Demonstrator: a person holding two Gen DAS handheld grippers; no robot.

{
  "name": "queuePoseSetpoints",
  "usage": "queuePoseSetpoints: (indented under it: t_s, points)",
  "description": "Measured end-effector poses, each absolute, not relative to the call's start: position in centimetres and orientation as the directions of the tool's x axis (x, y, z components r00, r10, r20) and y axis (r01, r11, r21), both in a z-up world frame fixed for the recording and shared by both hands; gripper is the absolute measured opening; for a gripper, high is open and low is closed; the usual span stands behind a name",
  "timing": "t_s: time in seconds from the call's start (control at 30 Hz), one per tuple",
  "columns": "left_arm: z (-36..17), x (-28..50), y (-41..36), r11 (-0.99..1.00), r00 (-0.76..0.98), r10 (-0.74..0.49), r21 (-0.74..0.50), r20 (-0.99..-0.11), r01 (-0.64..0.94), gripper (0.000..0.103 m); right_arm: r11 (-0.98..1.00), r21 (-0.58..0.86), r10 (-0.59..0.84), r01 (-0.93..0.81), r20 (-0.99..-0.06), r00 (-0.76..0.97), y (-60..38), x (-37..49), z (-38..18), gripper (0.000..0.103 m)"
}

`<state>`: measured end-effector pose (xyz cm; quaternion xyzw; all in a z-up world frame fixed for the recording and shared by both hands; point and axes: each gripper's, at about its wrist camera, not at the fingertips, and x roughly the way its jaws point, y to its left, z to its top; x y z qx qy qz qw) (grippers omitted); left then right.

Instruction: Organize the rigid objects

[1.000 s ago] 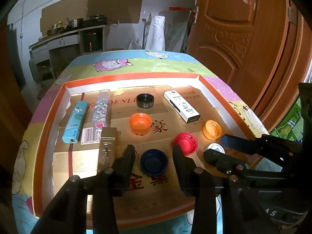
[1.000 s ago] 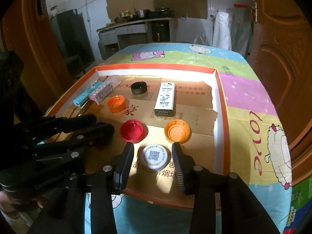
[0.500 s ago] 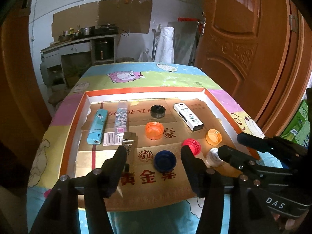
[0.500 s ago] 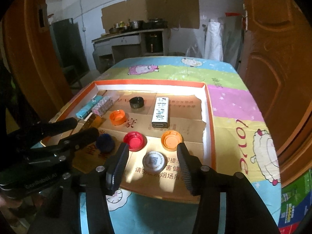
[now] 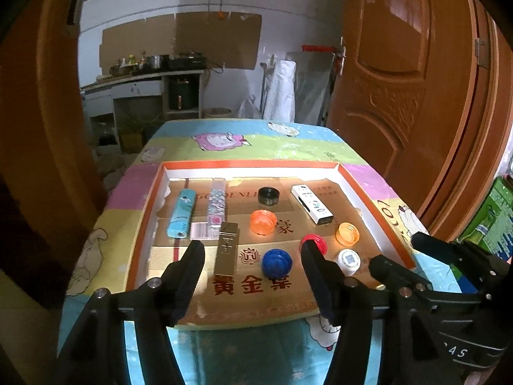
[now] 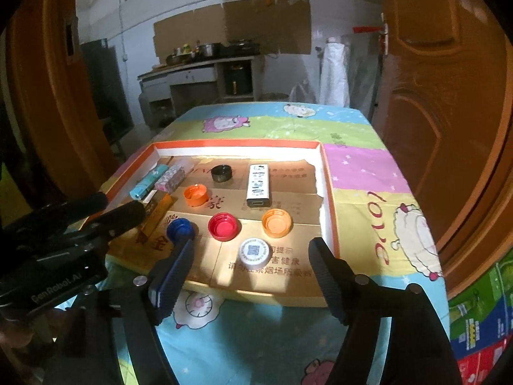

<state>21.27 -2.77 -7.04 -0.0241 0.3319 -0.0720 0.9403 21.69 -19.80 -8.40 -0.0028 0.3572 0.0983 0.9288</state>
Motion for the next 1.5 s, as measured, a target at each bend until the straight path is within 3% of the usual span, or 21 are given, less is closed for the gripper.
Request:
queuePoseSetpoints:
  t_s: [0.33, 1.13, 1.5]
  points:
    - [-5.8, 19.1, -2.0, 0.995, 0.791, -0.094, -0.080, -0.604, 0.057, 0.062, 0.997, 0.020, 0.076, -0.081, -0.627, 0.775, -19.5, 19.7, -7.3, 0.076]
    - [-2.3, 13.1, -2.5, 1.000, 0.837, -0.015, -0.016, -0.547, 0.007, 0.062, 0.999, 0.006, 0.031, -0.033, -0.548, 0.836, -18.8, 13.7, -3.3, 0.076]
    - [-1.3, 10.9, -2.9, 0.999, 0.847, -0.044, -0.038, -0.530, 0.028, 0.062, 1.000, 0.015, 0.025, -0.020, -0.529, 0.848, -19.3, 11.3, -2.2, 0.076]
